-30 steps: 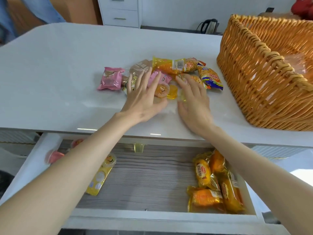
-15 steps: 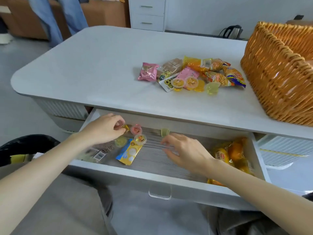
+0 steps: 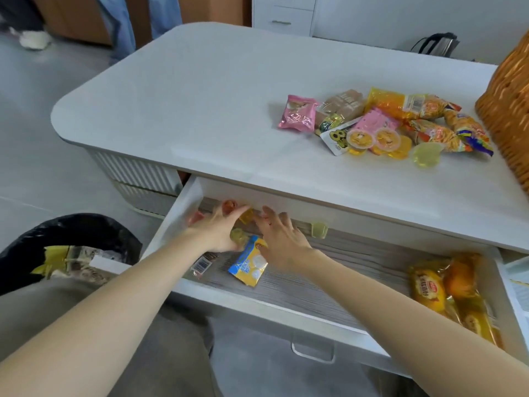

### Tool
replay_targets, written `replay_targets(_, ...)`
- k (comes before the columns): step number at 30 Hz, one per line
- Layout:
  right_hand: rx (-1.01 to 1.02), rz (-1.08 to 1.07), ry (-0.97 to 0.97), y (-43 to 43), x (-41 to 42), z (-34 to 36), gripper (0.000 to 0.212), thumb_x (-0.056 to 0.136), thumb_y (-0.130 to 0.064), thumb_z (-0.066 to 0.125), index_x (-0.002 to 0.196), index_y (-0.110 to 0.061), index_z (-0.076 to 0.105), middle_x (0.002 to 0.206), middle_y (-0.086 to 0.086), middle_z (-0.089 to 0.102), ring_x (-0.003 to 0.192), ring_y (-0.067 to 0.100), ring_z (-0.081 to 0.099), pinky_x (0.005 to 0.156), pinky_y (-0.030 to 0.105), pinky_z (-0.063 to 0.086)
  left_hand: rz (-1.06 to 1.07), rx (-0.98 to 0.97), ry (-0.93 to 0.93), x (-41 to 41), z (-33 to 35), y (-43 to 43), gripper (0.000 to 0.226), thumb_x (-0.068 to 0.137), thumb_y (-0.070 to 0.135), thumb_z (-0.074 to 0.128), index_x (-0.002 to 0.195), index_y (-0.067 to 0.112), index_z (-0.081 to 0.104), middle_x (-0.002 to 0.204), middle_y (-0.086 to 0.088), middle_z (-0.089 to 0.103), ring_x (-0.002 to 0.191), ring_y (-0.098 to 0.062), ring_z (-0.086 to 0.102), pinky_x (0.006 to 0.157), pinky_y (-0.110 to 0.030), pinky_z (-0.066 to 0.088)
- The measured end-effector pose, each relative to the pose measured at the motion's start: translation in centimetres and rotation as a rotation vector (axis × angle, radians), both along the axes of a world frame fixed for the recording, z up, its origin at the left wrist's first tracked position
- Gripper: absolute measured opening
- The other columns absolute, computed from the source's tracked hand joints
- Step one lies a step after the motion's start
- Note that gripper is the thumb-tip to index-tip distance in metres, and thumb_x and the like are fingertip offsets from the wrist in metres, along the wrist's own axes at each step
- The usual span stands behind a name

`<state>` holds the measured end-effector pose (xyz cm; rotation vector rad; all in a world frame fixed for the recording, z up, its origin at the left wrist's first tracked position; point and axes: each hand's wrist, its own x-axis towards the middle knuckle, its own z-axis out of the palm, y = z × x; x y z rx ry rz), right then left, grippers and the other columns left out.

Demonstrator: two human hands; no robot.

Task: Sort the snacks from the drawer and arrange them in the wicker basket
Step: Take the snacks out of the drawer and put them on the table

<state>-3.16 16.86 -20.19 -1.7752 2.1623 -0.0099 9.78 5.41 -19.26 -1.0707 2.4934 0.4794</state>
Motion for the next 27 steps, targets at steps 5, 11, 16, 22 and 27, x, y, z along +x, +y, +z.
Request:
replay_targets(5, -0.012, 0.02, 0.047, 1.3, -1.4, -1.1, 0.046, 0.092, -0.008, 0.048, 0.134, -0.024, 0.042, 0.139, 0.004, 0.027, 0.119, 0.033, 0.045, 0.08, 0.04, 0.053, 0.032, -0.028, 0.129, -0.5, -0.7, 1.4, 0.09, 0.08, 0.043, 0.072, 0.146, 0.031, 0.012, 0.141, -0.012, 0.014, 0.127, -0.037, 0.036, 0.1, -0.047, 0.041)
replay_targets(11, -0.039, -0.064, -0.02, 5.0, -4.2, -1.6, 0.031, 0.091, -0.009, 0.049, 0.12, -0.02, 0.045, 0.134, 0.006, 0.031, 0.116, 0.033, 0.041, 0.068, 0.037, 0.048, -0.001, -0.11, 0.166, -0.8, -1.8, 1.8, 0.053, 0.085, 0.036, 0.069, 0.123, 0.017, 0.037, 0.133, -0.01, 0.02, 0.113, -0.034, 0.044, 0.092, -0.047, 0.048)
replay_targets(16, -0.036, -0.082, -0.094, 5.7, -4.6, -1.2, 0.024, 0.09, -0.008, 0.047, 0.113, -0.014, 0.047, 0.125, 0.008, 0.039, 0.106, 0.032, 0.048, 0.07, 0.036, 0.04, -0.062, -0.098, 0.158, -0.8, -2.0, 1.7, 0.033, 0.088, 0.03, 0.067, 0.109, 0.012, 0.049, 0.136, -0.011, 0.019, 0.116, -0.031, 0.042, 0.096, -0.045, 0.045)
replay_targets(22, -0.202, -0.073, -0.265, 8.4, -4.3, 2.5, 0.018, 0.091, -0.013, 0.048, 0.108, -0.019, 0.053, 0.116, 0.0, 0.046, 0.089, 0.029, 0.057, 0.075, 0.037, 0.05, -0.08, -0.053, 0.183, -0.7, -0.4, 2.2, 0.034, 0.086, 0.026, 0.069, 0.113, 0.017, 0.05, 0.13, -0.011, 0.031, 0.115, -0.03, 0.044, 0.095, -0.038, 0.042)
replay_targets(27, -0.399, -0.052, -0.326, 11.4, -4.9, 7.4, 0.016, 0.089, -0.016, 0.056, 0.102, -0.026, 0.054, 0.112, -0.009, 0.047, 0.088, 0.013, 0.059, 0.079, 0.032, 0.051, -0.207, 0.13, 0.202, -2.3, 4.9, 4.7, 0.041, 0.079, 0.044, 0.071, 0.115, 0.03, 0.057, 0.114, -0.004, 0.047, 0.107, -0.023, 0.051, 0.091, -0.036, 0.045)
